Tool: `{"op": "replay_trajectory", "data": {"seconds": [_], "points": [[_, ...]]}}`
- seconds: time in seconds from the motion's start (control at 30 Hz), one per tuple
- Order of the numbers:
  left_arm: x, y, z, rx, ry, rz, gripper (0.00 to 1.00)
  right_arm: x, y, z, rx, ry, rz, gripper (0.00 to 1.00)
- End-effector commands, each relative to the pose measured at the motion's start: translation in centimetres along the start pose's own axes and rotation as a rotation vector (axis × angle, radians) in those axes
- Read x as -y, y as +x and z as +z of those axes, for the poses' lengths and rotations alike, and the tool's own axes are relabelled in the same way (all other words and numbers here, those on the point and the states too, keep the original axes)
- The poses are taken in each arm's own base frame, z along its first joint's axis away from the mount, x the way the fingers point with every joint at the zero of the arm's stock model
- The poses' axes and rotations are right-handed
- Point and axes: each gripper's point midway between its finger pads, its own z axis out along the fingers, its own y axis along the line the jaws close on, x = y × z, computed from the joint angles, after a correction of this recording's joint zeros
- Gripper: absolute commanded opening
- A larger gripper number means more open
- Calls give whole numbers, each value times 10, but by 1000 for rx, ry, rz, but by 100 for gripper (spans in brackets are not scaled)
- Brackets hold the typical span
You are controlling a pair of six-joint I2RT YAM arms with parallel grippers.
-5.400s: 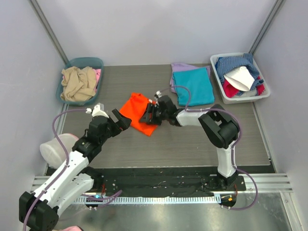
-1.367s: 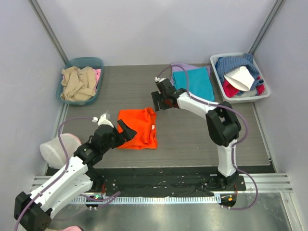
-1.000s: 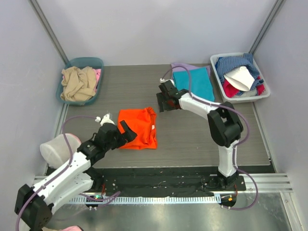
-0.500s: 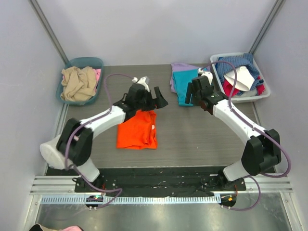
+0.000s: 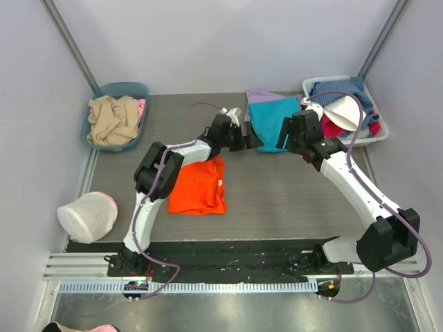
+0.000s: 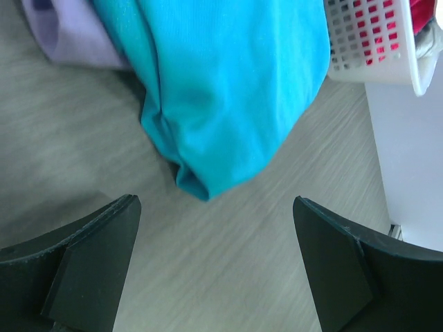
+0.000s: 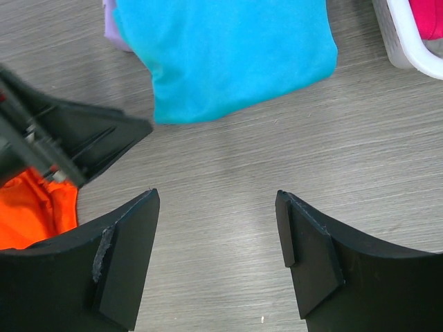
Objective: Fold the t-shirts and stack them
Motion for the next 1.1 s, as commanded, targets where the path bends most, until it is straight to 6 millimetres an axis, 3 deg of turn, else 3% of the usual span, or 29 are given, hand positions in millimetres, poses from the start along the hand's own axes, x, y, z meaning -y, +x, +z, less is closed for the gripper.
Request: {"op": "replay_trajectory", "data": {"seconds": [0.0,0.03,0.1,0.23,0.33,0.47,0.73,0.93,1.07], "points": [[19,-42,11,89,115,46,97,-6,-17,-17,43,-43,37,76],[8,-36,19,75,102,38,97,-7,-19,-20,48,-53,40,76],[8,-44,24,90,109,43,98,-8,-21,-23,53,-59,42,76],[-13,-41,43,78,86,35,98,-9,-23,-27,53,-73,41,77],[-10,-51,49,95,94,44,98,-9,-23,-28,52,-78,43,77],[-18,-44,60,76,95,22,98,-8,-21,-28,47,-74,38,77],[-10,-12,68,36,102,11,97,-8,-18,-26,37,-74,36,77],[-1,-4,83,39,143,-34,95,-5,-20,-30,48,-71,25,78],[1,-1,89,28,136,-38,84,-1,-20,-31,53,-63,21,78]]}}
